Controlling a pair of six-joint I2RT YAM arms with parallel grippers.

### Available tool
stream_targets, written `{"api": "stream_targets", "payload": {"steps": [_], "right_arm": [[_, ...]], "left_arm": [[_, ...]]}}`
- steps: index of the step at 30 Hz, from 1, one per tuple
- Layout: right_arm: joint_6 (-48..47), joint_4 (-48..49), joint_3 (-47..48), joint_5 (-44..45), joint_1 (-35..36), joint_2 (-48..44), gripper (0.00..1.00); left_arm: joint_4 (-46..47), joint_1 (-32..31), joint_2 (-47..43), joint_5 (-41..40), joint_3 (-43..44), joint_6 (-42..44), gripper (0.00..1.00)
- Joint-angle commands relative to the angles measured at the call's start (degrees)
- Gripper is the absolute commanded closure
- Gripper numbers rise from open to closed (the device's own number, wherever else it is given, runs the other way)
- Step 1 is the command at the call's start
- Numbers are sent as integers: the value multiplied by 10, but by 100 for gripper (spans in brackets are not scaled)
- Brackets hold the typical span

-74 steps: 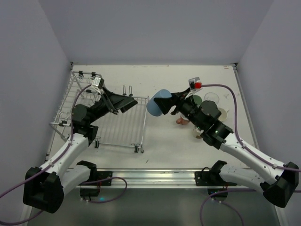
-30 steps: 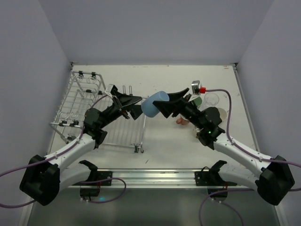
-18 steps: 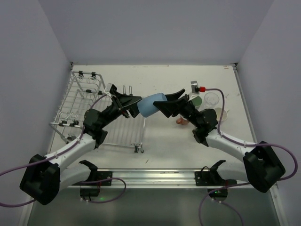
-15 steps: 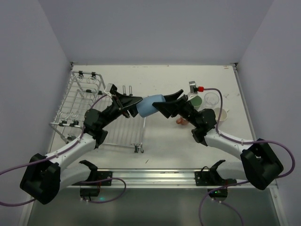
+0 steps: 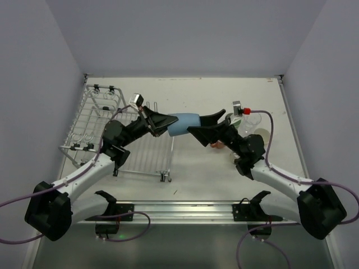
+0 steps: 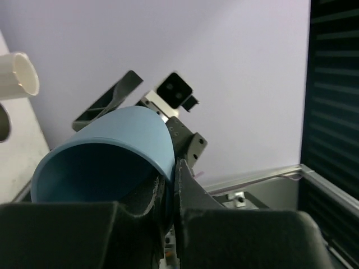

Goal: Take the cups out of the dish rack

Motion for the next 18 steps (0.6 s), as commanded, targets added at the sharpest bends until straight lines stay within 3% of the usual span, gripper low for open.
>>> {"api": "stream_targets", "payload": {"steps": [1,4,9,13,18], "right_arm": [[-70,-129,-3,48,-11,-102,1],[-116,-324,16,122,-11,-170,1],[-153,-650,76,344,-11,-295,1],[-184,-824,147,482,-11,-325,1],[-155,-973,243,592,-12,-334,1]], "left_arm": [[-142,-2,-6,3,64,132,100],[-210,-2,-2,-12,92,199,100],[-355,-42,18,-80,168,344,100],[-502,-124,61,-189,251,473,100],[-570,-233,155,-298,337,547,100]]}}
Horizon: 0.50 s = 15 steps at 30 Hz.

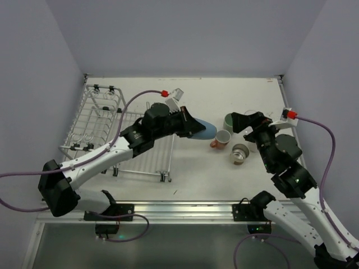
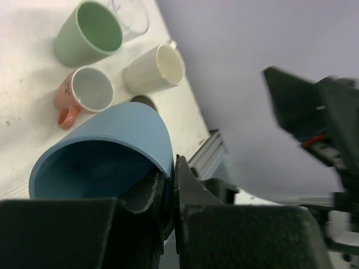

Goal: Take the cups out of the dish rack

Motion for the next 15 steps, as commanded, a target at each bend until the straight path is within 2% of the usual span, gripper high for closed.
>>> {"api": "stream_targets", "payload": {"steps": [1,2,7,12,15], "right_arm": [[6,-182,66,143,-1,-7,1],[8,-195,75,165,-1,-7,1],[30,-286,122,251,-1,-2,1],[20,-288,114,274,-1,-22,1],[25,-306,121,280,-1,-28,1]], "left_arm": [[-106,-67,53,-114,67,116,100],[-133,-81,80,-158,80,124,100],[-217,-167,170,-268,160,171,100],[-290,-217,251,-324,241,202,100],[-321,-225,290,-335,282,217,100]]}}
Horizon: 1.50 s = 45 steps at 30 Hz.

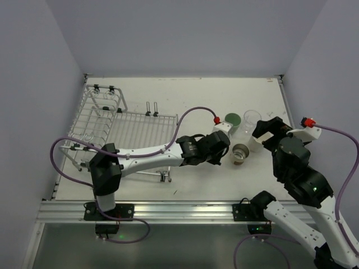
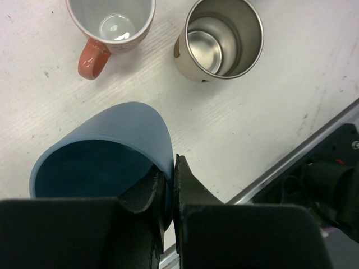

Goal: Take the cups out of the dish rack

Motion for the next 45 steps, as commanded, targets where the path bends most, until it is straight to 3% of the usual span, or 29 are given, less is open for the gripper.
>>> {"api": "stream_targets", "payload": {"steps": [1,25,35,37,38,41,45], "right_arm": [[13,-34,19,49,-1,-10,1],[27,-63,2,59,-1,-63,1],[23,-63,-3,67,-1,-80,1],[23,-63,-4,64,-1,-77,1],[24,-63,-5,61,-1,-76,1],[25,-63,-6,58,-1,-73,1],[26,-63,-7,54,-1,-71,1]], "left_arm": [[-54,-5,24,-69,58,44,100],[-69,-6,144,71,168,99,100],[-84,-5,181,69,210,109,100],[-91,-5,187,61,218,109,91],[-91,-5,188,59,218,109,77],[-91,-5,188,49,217,108,62],[-82,-5,178,34,209,106,49]]}}
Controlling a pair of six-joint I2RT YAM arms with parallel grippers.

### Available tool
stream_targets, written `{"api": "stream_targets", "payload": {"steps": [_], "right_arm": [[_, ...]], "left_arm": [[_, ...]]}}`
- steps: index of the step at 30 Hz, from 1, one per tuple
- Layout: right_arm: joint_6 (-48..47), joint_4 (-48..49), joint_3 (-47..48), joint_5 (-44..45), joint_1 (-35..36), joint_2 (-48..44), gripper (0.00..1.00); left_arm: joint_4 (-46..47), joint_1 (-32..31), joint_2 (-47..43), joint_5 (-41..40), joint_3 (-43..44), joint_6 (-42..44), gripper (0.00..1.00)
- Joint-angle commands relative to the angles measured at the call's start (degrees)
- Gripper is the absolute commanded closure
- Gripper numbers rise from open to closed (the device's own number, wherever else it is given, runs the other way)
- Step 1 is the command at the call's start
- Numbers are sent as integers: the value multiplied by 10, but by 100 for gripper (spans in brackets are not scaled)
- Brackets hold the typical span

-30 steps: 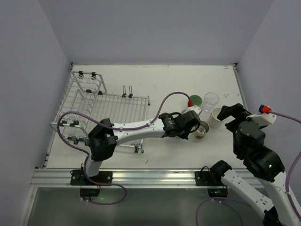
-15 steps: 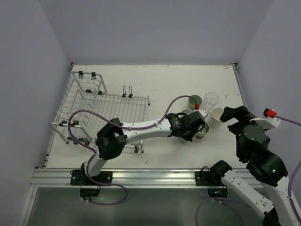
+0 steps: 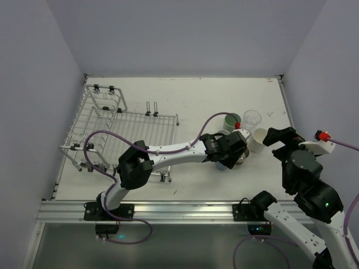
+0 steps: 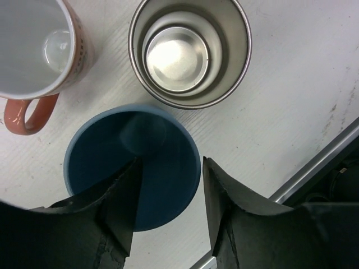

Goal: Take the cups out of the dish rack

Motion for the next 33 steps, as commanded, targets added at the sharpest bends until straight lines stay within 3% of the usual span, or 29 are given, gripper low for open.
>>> {"api": "stream_targets", "payload": {"steps": [1,8,14,21,33], "right_arm": [[13,2,-3,12,-1,7,1],[8,2,-1,5,-1,9,1],[-9,-7,-9,-24,-1,1,1],[6,-37,-41,-115,-1,31,1],[40,92,-196,-320,-1,24,1]], "left_arm": [[3,2,-12,-28,16,7,47],[-7,3,-39,-65,14,5,23],[-1,20,-122,-110,-55,-1,11],[57,73,-276,-134,-203,9,4],[89,69,-389,-115,-275,17,0]]}}
